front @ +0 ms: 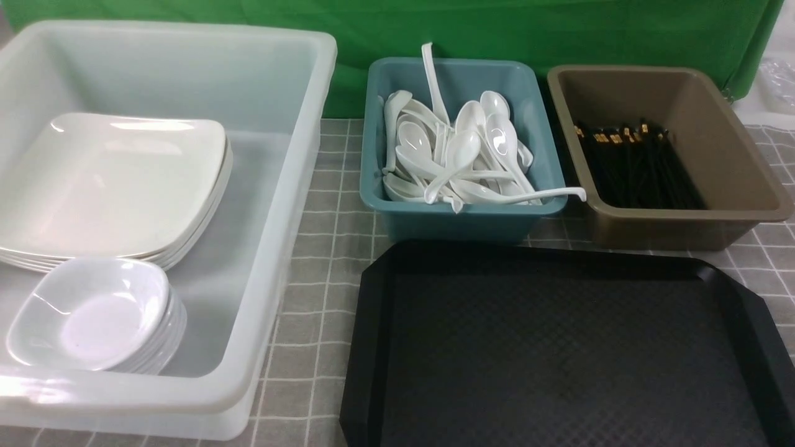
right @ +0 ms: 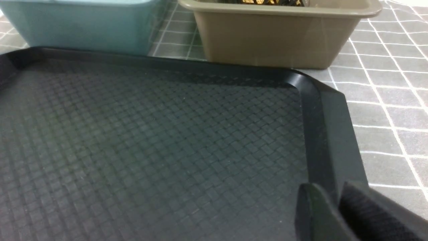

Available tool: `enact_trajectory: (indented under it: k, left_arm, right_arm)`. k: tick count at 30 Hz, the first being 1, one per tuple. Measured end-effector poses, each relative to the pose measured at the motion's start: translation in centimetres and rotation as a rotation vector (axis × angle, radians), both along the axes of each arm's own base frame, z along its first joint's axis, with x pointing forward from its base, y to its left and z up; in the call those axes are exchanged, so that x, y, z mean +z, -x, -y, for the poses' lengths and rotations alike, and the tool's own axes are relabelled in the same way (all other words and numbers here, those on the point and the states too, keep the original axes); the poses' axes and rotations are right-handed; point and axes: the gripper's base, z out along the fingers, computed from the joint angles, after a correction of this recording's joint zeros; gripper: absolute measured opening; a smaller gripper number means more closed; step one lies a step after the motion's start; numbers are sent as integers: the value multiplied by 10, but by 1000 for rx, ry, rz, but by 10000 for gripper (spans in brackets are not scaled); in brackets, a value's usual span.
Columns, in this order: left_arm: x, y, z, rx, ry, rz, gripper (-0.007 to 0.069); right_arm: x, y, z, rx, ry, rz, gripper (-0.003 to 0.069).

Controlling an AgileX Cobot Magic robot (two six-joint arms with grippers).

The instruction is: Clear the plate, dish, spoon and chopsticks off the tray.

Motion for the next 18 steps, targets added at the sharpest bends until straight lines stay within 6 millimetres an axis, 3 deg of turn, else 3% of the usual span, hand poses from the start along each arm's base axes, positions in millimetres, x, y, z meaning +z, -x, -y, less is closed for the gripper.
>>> enact_trajectory:
  k: [18]
  left_arm:
    - [0,0,0,0,0,2,21]
  right_arm:
    - [0,0,0,0,0,1,195]
